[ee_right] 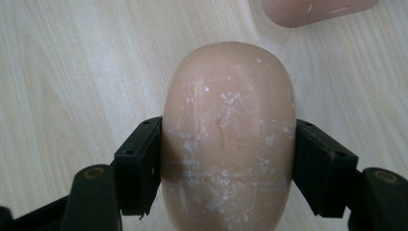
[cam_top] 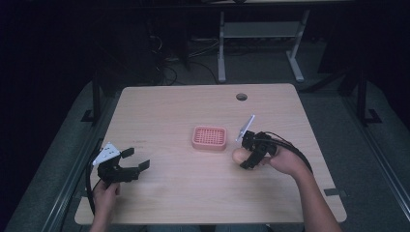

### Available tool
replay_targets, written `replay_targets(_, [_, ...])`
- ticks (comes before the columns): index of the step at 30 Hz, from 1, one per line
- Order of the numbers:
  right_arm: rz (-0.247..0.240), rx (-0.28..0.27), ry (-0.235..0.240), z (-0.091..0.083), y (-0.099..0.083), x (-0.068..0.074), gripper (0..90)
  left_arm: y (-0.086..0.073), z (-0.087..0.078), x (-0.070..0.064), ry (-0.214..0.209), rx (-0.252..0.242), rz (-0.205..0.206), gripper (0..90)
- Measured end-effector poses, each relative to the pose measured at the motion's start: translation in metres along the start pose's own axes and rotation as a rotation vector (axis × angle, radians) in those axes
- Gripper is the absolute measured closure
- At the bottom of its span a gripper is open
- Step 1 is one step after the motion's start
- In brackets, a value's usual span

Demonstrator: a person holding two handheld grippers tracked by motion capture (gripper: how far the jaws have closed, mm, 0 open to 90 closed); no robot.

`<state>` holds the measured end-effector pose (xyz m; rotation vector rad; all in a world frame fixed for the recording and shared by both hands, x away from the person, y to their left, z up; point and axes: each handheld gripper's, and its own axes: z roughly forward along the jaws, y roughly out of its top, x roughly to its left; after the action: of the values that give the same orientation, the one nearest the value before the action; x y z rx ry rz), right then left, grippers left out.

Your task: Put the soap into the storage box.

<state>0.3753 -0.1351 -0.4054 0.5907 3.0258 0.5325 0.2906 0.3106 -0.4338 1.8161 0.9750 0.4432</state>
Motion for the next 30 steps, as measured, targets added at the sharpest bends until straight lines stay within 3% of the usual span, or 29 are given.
replay_targets(30, [-0.043, 0.006, -0.008, -0.006, 0.041, -0.017, 31.9, 0.0, 0.0, 0.001, -0.001, -0.006, -0.001, 14.3])
